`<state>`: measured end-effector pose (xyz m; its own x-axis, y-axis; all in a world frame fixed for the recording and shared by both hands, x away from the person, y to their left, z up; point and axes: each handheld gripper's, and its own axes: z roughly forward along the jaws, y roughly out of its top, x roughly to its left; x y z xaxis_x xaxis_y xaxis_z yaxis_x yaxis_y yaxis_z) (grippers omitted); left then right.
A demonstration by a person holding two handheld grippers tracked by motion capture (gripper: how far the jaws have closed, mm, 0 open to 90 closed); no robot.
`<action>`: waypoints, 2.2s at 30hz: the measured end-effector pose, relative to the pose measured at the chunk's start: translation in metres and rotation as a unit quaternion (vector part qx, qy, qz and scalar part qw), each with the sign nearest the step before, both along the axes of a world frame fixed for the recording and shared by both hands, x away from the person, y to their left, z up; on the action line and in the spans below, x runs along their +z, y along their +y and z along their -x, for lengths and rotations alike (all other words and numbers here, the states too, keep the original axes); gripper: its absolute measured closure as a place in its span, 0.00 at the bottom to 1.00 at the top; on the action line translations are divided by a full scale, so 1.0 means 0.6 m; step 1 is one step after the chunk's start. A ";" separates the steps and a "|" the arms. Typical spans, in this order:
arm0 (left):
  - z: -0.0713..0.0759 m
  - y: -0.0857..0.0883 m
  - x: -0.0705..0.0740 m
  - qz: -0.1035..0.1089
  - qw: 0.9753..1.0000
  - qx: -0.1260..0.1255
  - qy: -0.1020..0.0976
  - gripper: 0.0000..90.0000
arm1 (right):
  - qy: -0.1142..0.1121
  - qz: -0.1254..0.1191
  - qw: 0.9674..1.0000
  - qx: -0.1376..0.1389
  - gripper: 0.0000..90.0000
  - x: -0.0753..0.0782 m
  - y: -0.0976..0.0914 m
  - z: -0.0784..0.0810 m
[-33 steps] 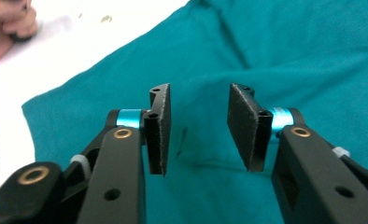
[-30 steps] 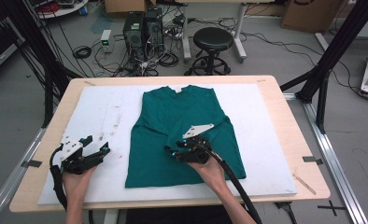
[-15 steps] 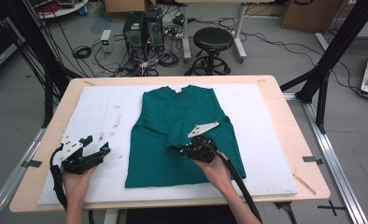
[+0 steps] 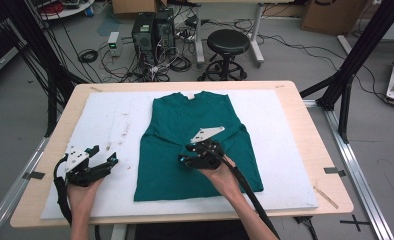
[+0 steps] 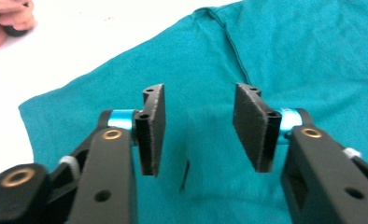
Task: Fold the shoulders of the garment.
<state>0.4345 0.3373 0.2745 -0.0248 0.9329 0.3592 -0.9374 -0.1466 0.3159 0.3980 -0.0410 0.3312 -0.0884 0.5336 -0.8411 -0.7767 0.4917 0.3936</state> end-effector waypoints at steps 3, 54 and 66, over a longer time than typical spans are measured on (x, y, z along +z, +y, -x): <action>0.000 0.000 0.000 0.000 1.000 -0.001 -0.001 0.31 | -0.002 0.006 1.000 -0.030 0.56 0.005 0.020 -0.004; 0.000 -0.001 0.001 -0.001 1.000 0.002 0.001 0.31 | -0.068 -0.216 0.968 0.105 0.24 -0.021 -0.295 -0.016; 0.000 -0.002 -0.003 0.001 1.000 0.006 -0.011 0.31 | -0.099 -0.268 0.951 0.116 0.24 -0.039 -0.379 -0.055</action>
<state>0.4345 0.3359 0.2726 -0.0432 0.9332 0.3567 -0.9421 -0.1569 0.2963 0.4310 -0.2687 0.3079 -0.1250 0.8757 -0.4663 -0.9249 0.0672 0.3742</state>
